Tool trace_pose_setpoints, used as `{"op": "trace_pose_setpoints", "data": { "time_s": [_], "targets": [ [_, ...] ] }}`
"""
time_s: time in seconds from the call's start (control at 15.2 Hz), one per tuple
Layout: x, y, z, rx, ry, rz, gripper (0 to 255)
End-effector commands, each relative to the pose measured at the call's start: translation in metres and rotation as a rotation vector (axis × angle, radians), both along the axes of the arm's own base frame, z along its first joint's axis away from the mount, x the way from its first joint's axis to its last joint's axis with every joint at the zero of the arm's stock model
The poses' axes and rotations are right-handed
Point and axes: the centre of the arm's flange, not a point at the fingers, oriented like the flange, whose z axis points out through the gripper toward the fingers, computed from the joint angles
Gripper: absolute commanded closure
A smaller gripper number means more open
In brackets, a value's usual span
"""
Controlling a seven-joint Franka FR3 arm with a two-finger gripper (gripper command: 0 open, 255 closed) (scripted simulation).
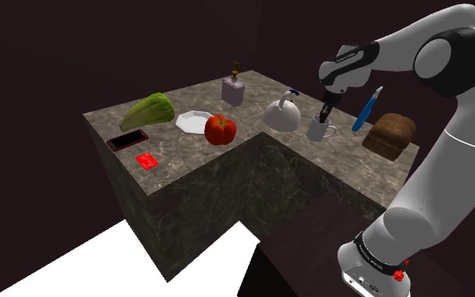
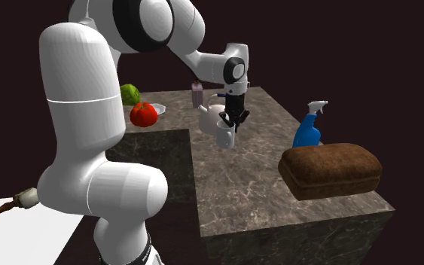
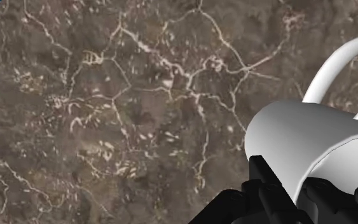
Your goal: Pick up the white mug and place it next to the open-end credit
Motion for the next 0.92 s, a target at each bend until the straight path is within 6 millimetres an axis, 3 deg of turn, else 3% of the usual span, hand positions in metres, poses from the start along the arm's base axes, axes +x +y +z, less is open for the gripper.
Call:
{"op": "trace_pose_setpoints", "data": {
  "time_s": [0.0, 0.86],
  "targets": [
    [0.0, 0.0, 0.011, 0.0, 0.0, 0.0, 255],
    [0.0, 0.0, 0.079, 0.0, 0.0, 0.0, 255]
  ]
}}
